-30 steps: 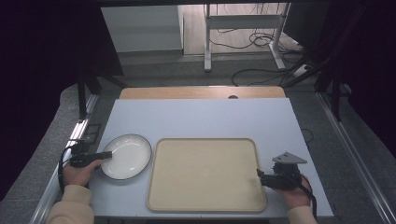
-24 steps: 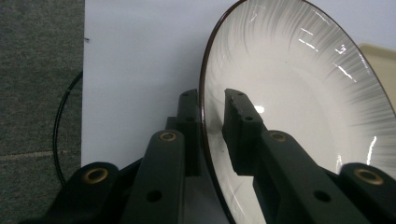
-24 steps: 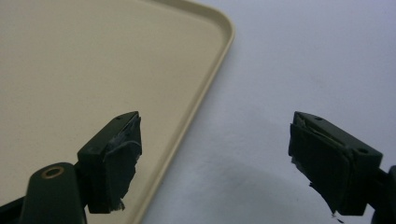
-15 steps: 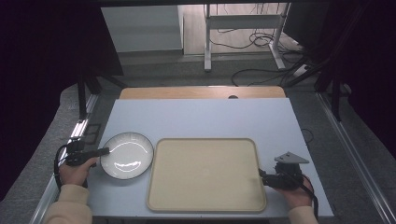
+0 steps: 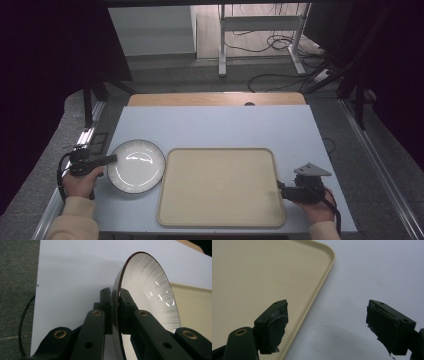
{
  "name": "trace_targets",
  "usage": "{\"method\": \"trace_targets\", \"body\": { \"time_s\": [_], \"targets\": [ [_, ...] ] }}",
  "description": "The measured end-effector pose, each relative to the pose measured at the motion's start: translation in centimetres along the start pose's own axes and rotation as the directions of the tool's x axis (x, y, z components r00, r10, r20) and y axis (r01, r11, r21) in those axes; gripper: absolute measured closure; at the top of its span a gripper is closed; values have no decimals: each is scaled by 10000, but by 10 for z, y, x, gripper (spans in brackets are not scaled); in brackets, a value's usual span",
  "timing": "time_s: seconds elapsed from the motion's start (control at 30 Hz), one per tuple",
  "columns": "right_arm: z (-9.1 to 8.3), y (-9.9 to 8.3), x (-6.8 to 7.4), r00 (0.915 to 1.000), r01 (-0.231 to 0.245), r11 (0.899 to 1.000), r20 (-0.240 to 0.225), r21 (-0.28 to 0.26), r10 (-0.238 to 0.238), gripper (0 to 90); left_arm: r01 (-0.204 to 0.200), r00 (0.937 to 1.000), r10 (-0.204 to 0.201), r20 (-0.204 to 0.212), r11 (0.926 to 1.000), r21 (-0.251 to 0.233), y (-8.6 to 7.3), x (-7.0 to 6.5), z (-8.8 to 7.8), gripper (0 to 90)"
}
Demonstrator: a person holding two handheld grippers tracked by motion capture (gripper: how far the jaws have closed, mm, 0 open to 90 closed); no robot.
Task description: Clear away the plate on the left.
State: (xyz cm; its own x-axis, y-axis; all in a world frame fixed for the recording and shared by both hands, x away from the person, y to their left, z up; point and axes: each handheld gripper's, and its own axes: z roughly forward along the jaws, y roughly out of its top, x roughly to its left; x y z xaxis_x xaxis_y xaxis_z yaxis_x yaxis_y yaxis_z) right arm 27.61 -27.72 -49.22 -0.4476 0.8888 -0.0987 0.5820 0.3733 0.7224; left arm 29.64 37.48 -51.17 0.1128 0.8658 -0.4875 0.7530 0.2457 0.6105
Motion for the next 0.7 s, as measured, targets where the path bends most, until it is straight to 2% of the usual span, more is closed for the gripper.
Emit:
{"method": "trace_targets", "body": {
  "time_s": [0.3,0.47,0.57,0.7],
  "targets": [
    [1,0,0,10000,26,10000,-38,74,-26,184,-119,9999,122,111,9997,-232,2,-3,-5,835],
    [0,0,0,10000,23,10000,1,3,-23,184,-375,9993,377,81,9988,-320,4,-6,-9,831],
    [-1,0,0,10000,35,10000,-7,-40,-35,184,-401,9992,404,46,9984,-388,5,-5,-11,829],
    [0,0,0,10000,88,10000,11,19,-88,184,-246,9997,251,74,9979,-594,5,-3,-15,824]
  ]
}}
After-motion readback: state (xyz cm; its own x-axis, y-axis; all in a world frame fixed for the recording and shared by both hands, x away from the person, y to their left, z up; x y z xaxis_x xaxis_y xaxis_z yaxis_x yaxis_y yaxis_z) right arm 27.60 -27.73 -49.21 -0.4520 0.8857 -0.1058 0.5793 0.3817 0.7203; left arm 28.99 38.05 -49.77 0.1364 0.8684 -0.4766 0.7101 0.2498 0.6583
